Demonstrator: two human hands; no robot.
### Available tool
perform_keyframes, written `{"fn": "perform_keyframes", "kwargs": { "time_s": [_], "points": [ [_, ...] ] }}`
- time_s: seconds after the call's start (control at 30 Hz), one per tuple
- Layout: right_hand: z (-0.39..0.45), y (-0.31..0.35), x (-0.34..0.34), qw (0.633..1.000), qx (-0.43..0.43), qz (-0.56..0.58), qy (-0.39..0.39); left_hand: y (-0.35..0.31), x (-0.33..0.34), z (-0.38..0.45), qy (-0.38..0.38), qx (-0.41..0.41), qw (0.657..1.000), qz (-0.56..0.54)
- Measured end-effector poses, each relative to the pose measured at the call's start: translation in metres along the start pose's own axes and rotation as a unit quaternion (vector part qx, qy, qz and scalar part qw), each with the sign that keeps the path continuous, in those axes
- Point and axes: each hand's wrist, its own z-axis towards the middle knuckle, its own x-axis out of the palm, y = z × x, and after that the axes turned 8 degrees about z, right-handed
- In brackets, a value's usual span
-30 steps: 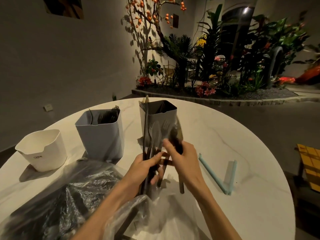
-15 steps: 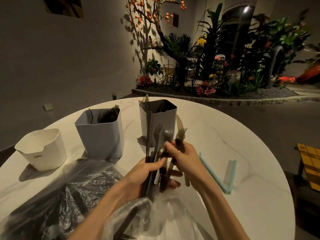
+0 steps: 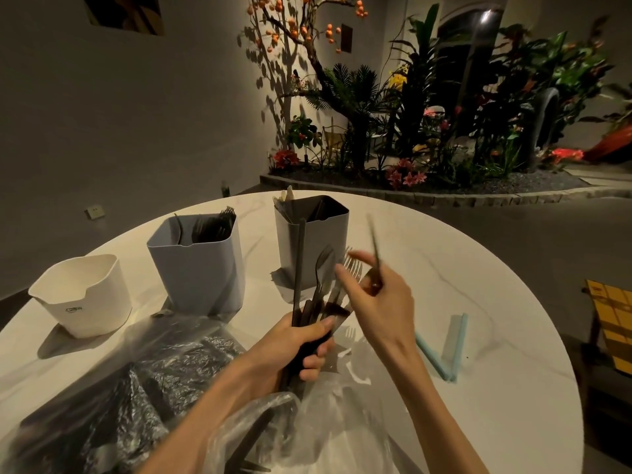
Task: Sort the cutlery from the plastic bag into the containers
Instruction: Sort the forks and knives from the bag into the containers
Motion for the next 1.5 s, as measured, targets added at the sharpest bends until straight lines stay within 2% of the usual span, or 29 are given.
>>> {"fn": "perform_keyframes", "kwargs": {
  "time_s": [0.07,0.13,0.2,0.27,0.37,0.4,0.43,0.53,0.57,0.6,0.67,0.7,0.73,0.8,0.9,1.03,1.1,1.13,1.2,1.27,1.3,1.37,1.5],
  "points": [
    [-0.001,-0.003,0.004,0.995,0.028,-0.073,0.059,0.001,0.0,-0.001,0.011,-0.01,0.999,0.031],
    [0.001,-0.006,0.004,0.993,0.053,-0.085,0.064,0.003,0.001,-0.002,0.025,-0.02,0.998,0.056],
    [0.004,-0.01,0.001,0.993,0.103,0.026,0.043,0.004,0.001,-0.002,0.028,-0.02,0.997,0.072],
    [0.009,-0.011,-0.004,0.972,0.155,0.174,-0.008,0.004,0.002,-0.001,0.029,-0.017,0.996,0.08],
    [0.02,-0.011,-0.013,0.93,0.213,0.279,-0.114,0.003,0.001,0.0,0.036,-0.017,0.994,0.1],
    [0.021,-0.01,-0.018,0.918,0.225,0.301,-0.123,0.003,0.0,0.0,0.039,-0.016,0.993,0.111],
    [0.022,-0.01,-0.02,0.917,0.234,0.306,-0.102,0.003,-0.001,0.001,0.04,-0.014,0.992,0.118],
    [0.011,-0.004,-0.01,0.948,0.232,0.212,0.056,0.004,-0.002,0.001,0.03,-0.007,0.992,0.123],
    [0.011,-0.002,-0.007,0.955,0.222,0.191,0.044,0.004,-0.001,0.002,0.02,-0.008,0.993,0.119],
    [0.013,0.001,-0.007,0.955,0.218,0.203,-0.007,0.005,-0.001,0.002,0.009,-0.011,0.994,0.111],
    [0.022,0.005,-0.017,0.92,0.217,0.293,-0.141,0.006,-0.004,0.004,-0.014,-0.022,0.995,0.094],
    [0.026,0.005,-0.025,0.896,0.209,0.346,-0.181,0.007,-0.005,0.005,-0.024,-0.03,0.996,0.085],
    [0.027,0.005,-0.029,0.881,0.205,0.384,-0.186,0.008,-0.007,0.006,-0.033,-0.037,0.996,0.074],
    [0.021,0.005,-0.028,0.885,0.22,0.393,-0.119,0.009,-0.008,0.009,-0.039,-0.046,0.997,0.047],
    [0.009,0.009,-0.011,0.904,0.238,0.353,0.034,0.007,-0.008,0.009,-0.037,-0.054,0.997,0.043],
    [0.0,0.012,0.003,0.954,0.209,0.171,0.126,0.01,-0.002,0.006,0.006,-0.087,0.985,0.149],
    [0.0,0.012,0.002,0.955,0.203,0.191,0.099,0.012,0.0,0.006,0.023,-0.095,0.982,0.159],
    [0.002,0.011,0.0,0.952,0.204,0.223,0.052,0.011,0.0,0.006,0.019,-0.089,0.983,0.158],
    [0.01,0.009,-0.011,0.922,0.22,0.314,-0.051,0.01,-0.003,0.006,-0.004,-0.066,0.986,0.153],
    [0.016,0.007,-0.021,0.88,0.229,0.405,-0.092,0.01,-0.008,0.009,-0.055,-0.041,0.989,0.133],
    [0.017,0.005,-0.023,0.866,0.238,0.432,-0.087,0.011,-0.01,0.01,-0.083,-0.022,0.99,0.115],
    [0.016,0.004,-0.025,0.86,0.259,0.437,-0.042,0.009,-0.012,0.012,-0.116,0.032,0.992,0.047],
    [0.009,0.007,-0.025,0.895,0.247,0.361,0.086,0.0,-0.015,0.011,-0.135,0.129,0.977,-0.103]
  ]
}}
